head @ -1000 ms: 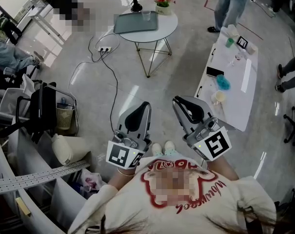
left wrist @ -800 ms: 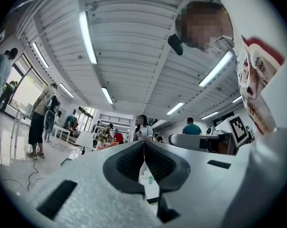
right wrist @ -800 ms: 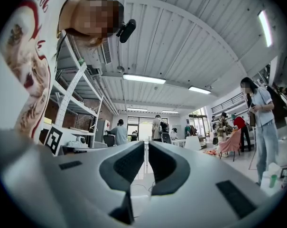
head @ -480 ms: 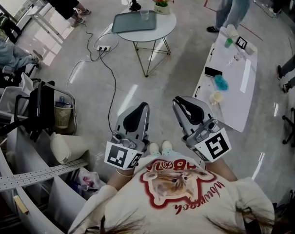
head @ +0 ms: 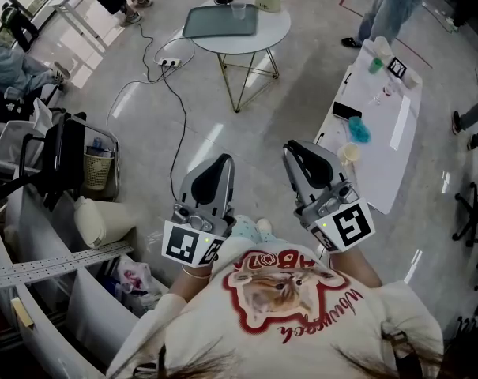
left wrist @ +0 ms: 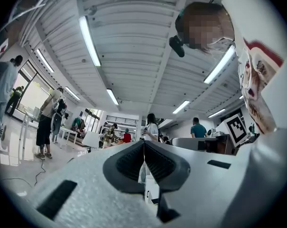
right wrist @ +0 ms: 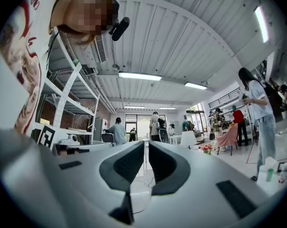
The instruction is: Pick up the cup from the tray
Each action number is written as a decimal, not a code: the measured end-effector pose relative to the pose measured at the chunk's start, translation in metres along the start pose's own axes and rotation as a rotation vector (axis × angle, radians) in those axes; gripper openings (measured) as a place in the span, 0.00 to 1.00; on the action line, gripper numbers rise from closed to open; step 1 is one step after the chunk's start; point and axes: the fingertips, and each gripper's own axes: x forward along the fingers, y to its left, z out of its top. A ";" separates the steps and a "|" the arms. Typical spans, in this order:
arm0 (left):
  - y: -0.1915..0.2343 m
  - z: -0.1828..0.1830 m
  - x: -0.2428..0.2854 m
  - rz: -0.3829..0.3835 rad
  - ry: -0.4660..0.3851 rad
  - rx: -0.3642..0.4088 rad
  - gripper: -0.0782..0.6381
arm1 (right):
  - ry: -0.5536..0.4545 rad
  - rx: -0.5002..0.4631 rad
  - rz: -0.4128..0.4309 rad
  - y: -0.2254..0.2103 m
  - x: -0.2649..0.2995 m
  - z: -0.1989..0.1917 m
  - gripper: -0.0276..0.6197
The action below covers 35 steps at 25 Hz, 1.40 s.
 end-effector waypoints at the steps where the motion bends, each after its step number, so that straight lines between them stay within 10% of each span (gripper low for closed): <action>1: 0.000 -0.002 -0.002 0.007 0.006 -0.001 0.13 | 0.003 0.007 -0.004 -0.002 -0.001 -0.003 0.11; 15: 0.036 -0.007 0.040 0.001 -0.016 0.006 0.13 | -0.017 -0.006 -0.027 -0.037 0.036 -0.006 0.11; 35: 0.206 -0.022 0.201 -0.081 0.003 -0.006 0.13 | -0.033 -0.011 -0.074 -0.151 0.231 -0.017 0.11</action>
